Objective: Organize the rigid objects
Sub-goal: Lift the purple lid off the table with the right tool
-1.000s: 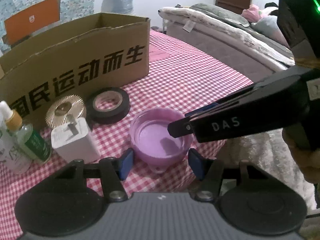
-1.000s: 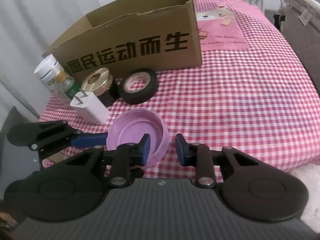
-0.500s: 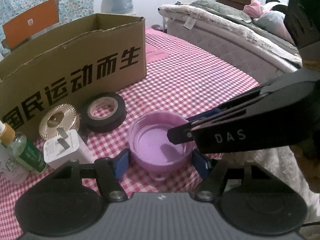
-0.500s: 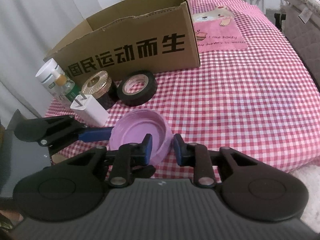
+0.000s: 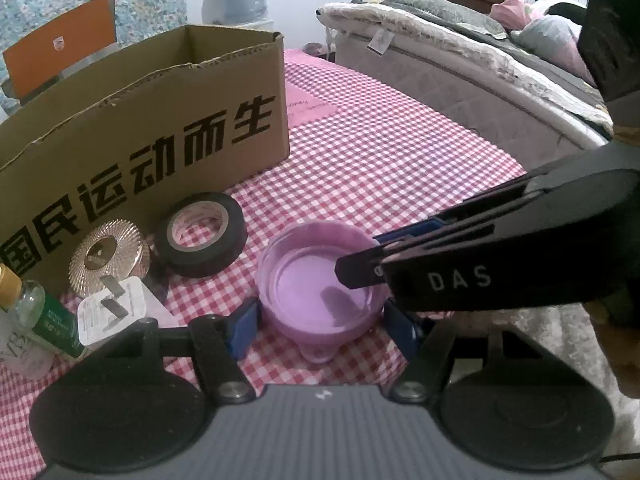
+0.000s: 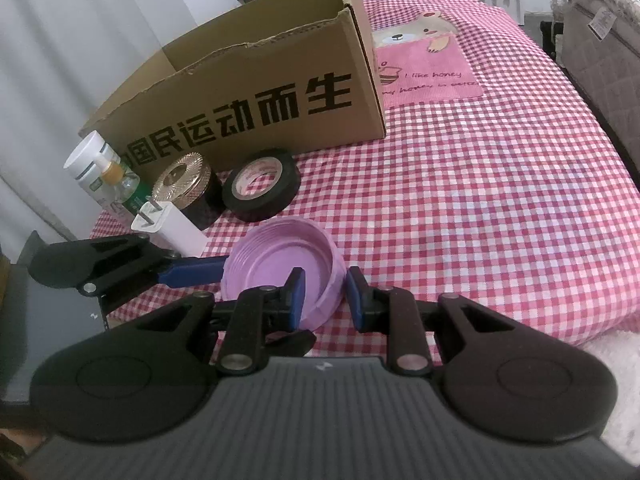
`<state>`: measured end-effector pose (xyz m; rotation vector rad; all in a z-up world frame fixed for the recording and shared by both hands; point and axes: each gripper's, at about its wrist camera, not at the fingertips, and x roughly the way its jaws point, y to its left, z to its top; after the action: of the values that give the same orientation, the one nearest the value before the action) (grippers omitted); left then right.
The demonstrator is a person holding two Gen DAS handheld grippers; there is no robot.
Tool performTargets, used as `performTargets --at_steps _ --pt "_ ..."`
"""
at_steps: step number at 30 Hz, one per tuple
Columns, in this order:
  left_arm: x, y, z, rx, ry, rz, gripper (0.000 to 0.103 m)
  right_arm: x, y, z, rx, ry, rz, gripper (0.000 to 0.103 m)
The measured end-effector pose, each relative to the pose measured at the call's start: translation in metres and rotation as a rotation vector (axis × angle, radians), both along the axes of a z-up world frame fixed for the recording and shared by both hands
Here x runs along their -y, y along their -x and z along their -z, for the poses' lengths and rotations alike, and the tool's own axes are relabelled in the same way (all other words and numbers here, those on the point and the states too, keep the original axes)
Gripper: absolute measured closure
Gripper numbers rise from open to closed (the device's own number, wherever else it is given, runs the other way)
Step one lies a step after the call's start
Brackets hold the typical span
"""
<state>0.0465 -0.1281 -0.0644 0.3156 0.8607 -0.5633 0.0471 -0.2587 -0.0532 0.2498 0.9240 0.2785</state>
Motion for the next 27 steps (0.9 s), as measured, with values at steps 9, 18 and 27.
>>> performTargets --at_steps 9,18,27 --pt "0.0005 -0.0019 0.0001 -0.005 0.0 -0.005 0.033 0.0013 -0.0002 0.0006 -0.008 -0.02 0.013 0.082" --pt "0.0015 -0.0044 0.0004 -0.004 0.003 -0.025 0.034 0.0015 -0.0039 -0.0007 -0.011 -0.023 0.007 0.081" --pt "0.0003 -0.0053 -0.0005 -0.012 -0.001 -0.015 0.033 0.0039 -0.0067 0.0019 -0.016 -0.036 0.0 0.082"
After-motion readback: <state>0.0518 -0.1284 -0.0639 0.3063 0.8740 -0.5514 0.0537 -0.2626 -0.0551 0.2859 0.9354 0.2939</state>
